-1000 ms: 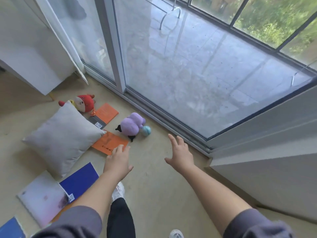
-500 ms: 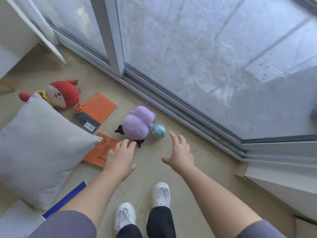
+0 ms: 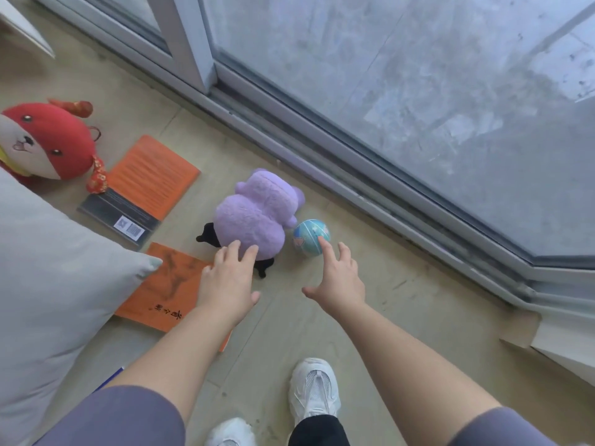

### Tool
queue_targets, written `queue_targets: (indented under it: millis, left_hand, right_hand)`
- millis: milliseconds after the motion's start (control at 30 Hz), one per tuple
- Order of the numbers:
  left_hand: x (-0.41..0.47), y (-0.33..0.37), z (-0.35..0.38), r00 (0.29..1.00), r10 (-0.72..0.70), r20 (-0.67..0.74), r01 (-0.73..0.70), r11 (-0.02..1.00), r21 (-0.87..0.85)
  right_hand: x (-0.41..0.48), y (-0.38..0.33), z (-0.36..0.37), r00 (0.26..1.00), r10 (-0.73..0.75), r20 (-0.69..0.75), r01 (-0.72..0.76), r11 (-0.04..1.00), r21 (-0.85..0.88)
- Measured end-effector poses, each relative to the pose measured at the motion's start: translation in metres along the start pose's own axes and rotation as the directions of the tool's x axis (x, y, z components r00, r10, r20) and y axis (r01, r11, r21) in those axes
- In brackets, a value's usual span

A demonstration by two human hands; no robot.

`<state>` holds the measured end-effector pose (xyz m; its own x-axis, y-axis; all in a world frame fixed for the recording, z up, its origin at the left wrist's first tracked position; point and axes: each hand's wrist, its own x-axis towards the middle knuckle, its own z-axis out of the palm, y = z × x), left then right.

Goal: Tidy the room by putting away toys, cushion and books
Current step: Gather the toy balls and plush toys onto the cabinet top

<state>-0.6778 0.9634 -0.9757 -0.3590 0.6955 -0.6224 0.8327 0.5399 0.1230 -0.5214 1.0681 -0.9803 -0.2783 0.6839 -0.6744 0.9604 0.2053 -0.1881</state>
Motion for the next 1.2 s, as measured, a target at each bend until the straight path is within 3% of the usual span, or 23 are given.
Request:
queue_targets:
  millis: [500,767,1000,1200]
  left_hand:
    - [0.110,-0.003,0.050,0.987,-0.102,-0.128,0.084,0.987,-0.140]
    - [0.130,-0.011,0.080,0.966,-0.087,-0.243,0.075,0.995,-0.058]
    - [0.111,-0.006,0.051,0.989,-0.085,-0.119,0.087,0.996,0.008]
    - [0.032,0.012,-0.018,0.995,-0.037,-0.088,0.038,0.999,0.014]
  right_hand:
    - [0.113,-0.011,0.052,0.999,0.011,-0.048,-0.006,0.993,0.121]
    - [0.140,-0.009,0.067,0.972,0.009,-0.235,0.022,0.992,0.126]
    - [0.103,-0.004,0.047,0.990,0.029,-0.141,-0.009,0.991,0.134]
    - [0.023,-0.011,-0.029,0.990,0.016,-0.142,0.001,0.993,0.121]
